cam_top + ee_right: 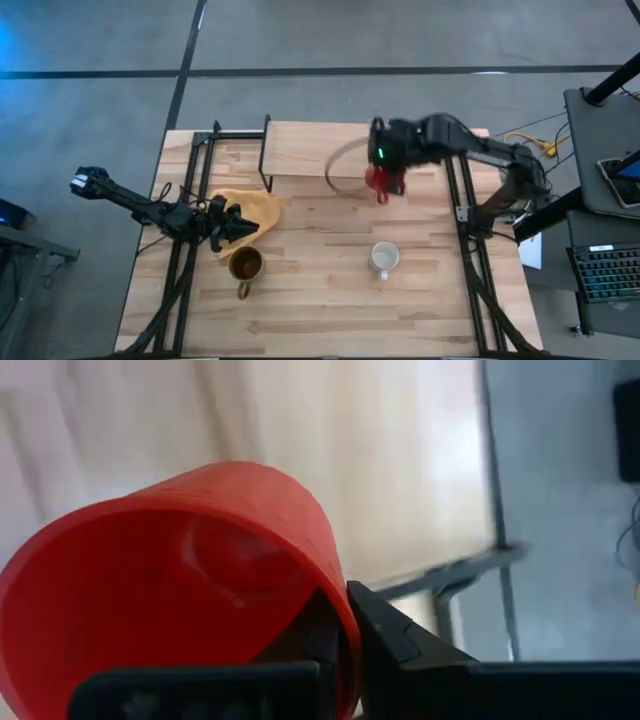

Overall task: Stack small to large cups/mugs on shelf
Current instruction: Put the red mug on the shelf

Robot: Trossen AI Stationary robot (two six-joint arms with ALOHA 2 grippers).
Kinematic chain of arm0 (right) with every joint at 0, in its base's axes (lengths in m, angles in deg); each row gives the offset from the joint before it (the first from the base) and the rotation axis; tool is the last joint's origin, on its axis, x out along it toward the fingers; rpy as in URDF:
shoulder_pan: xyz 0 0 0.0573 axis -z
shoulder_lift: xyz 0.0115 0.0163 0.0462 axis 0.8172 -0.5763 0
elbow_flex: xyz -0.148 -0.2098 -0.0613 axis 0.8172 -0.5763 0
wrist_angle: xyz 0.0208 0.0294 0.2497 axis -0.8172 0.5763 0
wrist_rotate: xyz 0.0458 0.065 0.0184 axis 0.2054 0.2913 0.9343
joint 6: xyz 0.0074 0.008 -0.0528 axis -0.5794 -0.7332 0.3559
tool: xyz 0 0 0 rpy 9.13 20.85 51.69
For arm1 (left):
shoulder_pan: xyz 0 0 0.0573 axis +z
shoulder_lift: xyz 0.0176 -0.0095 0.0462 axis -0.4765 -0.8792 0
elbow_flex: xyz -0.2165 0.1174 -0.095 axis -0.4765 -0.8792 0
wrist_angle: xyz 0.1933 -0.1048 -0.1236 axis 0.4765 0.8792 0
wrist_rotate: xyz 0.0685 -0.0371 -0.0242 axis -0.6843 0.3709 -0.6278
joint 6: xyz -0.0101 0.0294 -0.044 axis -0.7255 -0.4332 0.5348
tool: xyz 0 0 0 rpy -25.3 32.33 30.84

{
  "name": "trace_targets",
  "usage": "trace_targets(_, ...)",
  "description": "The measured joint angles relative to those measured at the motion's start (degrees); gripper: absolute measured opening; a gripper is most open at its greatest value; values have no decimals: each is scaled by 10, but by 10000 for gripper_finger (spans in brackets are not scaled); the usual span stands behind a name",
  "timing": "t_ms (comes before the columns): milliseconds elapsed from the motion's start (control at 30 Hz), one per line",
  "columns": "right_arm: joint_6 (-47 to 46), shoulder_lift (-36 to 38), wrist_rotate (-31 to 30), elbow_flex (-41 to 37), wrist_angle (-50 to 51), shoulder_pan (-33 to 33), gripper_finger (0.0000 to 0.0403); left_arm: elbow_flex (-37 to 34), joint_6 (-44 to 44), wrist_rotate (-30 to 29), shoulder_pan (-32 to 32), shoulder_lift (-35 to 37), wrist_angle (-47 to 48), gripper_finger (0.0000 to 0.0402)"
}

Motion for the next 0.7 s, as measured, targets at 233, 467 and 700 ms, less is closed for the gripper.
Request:
trace_targets(233,103,-119,58,176,31,119,9,0,0,-11,0,0,0,70)
trace_targets(467,154,-224,119,280,52,176,9,0,0,-11,0,0,0,70)
trace_targets(700,144,-261,93,292,52,203,9,0,0,-11,0,0,0,70)
